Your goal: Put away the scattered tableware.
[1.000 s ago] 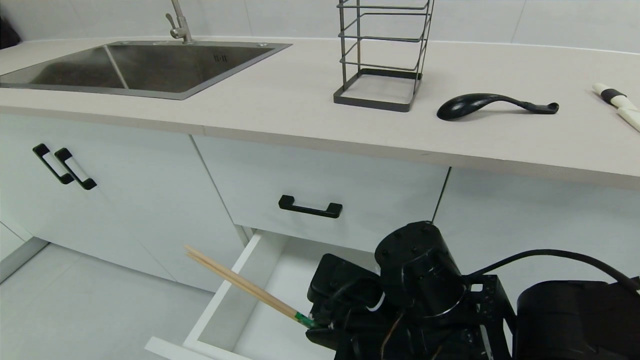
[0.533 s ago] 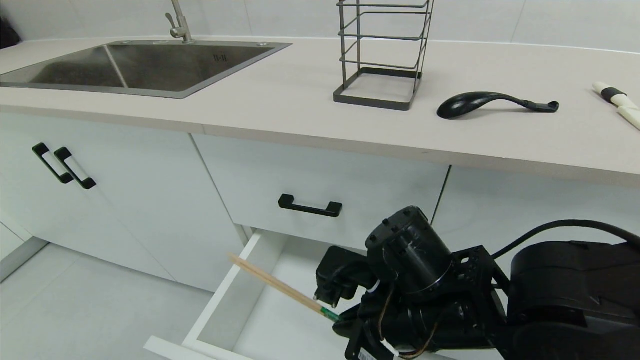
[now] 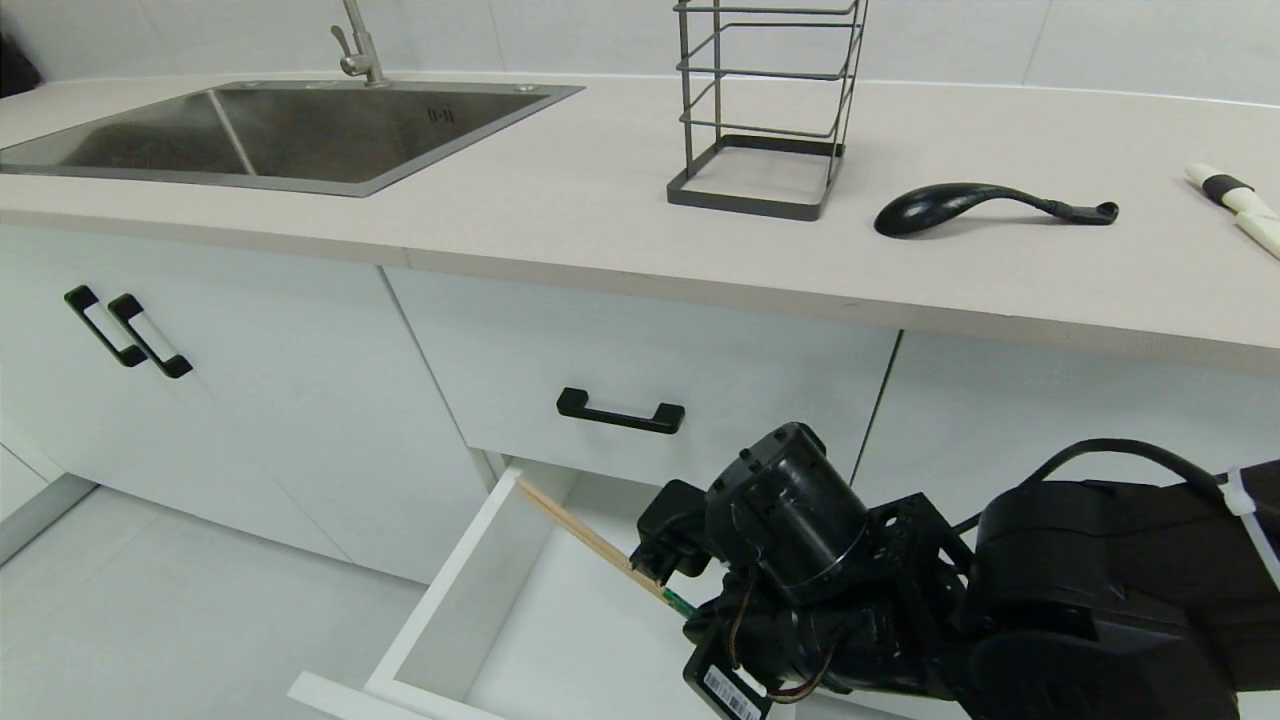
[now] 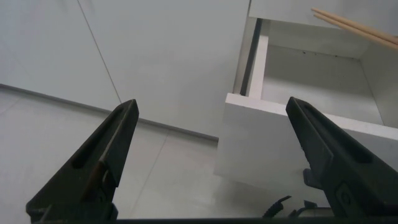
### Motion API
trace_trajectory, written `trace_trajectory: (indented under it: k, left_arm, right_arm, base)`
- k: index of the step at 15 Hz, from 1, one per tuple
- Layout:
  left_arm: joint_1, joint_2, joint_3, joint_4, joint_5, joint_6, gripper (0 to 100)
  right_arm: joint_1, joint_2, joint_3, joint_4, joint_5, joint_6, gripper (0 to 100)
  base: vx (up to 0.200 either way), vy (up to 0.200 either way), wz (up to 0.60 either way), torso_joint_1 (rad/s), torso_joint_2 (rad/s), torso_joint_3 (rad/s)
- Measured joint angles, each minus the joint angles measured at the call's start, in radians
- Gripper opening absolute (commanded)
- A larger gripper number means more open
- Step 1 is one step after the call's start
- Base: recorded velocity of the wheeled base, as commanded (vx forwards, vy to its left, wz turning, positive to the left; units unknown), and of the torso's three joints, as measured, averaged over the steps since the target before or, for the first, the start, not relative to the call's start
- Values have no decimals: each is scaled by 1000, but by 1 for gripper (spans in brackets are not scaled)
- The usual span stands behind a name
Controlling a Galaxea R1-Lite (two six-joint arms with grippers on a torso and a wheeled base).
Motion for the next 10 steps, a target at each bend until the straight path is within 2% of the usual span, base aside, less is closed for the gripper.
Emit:
trace_trajectory:
  k: [5, 10]
  left_arm:
    - [0, 0, 0, 0, 0, 0, 100]
    - [0, 0, 0, 0, 0, 0, 100]
  right_arm:
    - [1, 80, -5, -6, -5, 3, 0]
    - [-11, 194, -94, -17, -41, 4, 0]
  base:
    - [0, 0, 0, 0, 0, 0]
    - [0, 0, 0, 0, 0, 0]
